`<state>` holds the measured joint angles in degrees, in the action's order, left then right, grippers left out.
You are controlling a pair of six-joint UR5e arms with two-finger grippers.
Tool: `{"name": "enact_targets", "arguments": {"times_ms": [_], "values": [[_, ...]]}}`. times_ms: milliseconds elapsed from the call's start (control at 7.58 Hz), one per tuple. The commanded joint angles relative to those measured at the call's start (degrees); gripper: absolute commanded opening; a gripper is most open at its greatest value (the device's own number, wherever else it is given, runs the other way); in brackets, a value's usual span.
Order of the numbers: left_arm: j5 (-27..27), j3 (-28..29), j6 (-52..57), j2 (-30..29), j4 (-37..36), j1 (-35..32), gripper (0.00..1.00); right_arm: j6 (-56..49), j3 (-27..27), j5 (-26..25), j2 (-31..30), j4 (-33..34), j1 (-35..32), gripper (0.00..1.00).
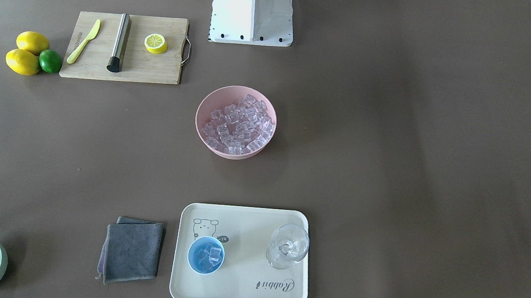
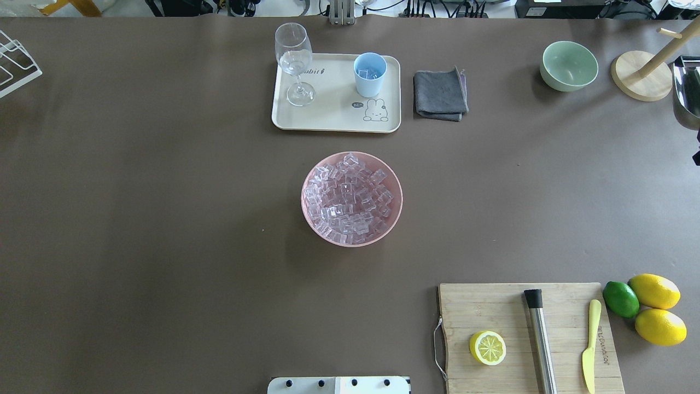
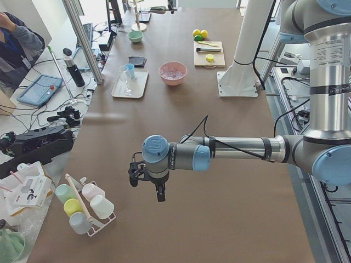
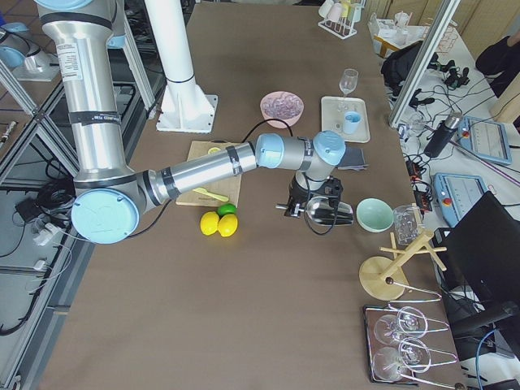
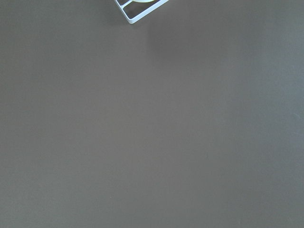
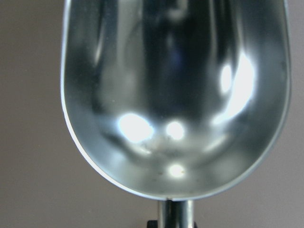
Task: Put ice in cup with scoop
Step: 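Carry the empty scoop with the right gripper back toward its spot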
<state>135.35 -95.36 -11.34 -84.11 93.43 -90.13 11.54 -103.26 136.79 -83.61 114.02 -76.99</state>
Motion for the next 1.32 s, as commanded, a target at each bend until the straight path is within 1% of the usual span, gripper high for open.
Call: {"name": "enact_targets", "arguments": {"times_ms": [0,396,528,660,792,1056,1188], "values": [[0.0,0.1,0.0,0.0,0.0,0.0,0.98,1.8,-1.5,0.4,-8.2,-9.1,2.9,0.00],[0.0,0.4,0.0,-0.1,0.1,0.1,0.98,2.2,-1.4,1.1,-9.0,-8.8,7.5,0.00],[0.0,0.4,0.0,-0.1,0.1,0.1,0.98,4.3,-0.9,1.1,-9.1,-9.0,9.5,0.00],[0.0,0.4,0.0,-0.1,0.1,0.1,0.98,5.6,0.5,0.9,-8.9,-9.4,12.0,0.00],[0.0,0.4,0.0,-0.1,0.1,0.1,0.98,5.6,2.5,0.8,-8.7,-11.2,12.5,0.00],[0.0,0.4,0.0,-0.2,0.1,0.1,0.98,5.6,8.3,0.9,-8.5,-17.9,12.5,0.00],[0.1,0.4,0.0,-0.2,0.1,0.2,0.98,5.6,9.0,0.9,-8.1,-18.4,12.5,0.00]]}}
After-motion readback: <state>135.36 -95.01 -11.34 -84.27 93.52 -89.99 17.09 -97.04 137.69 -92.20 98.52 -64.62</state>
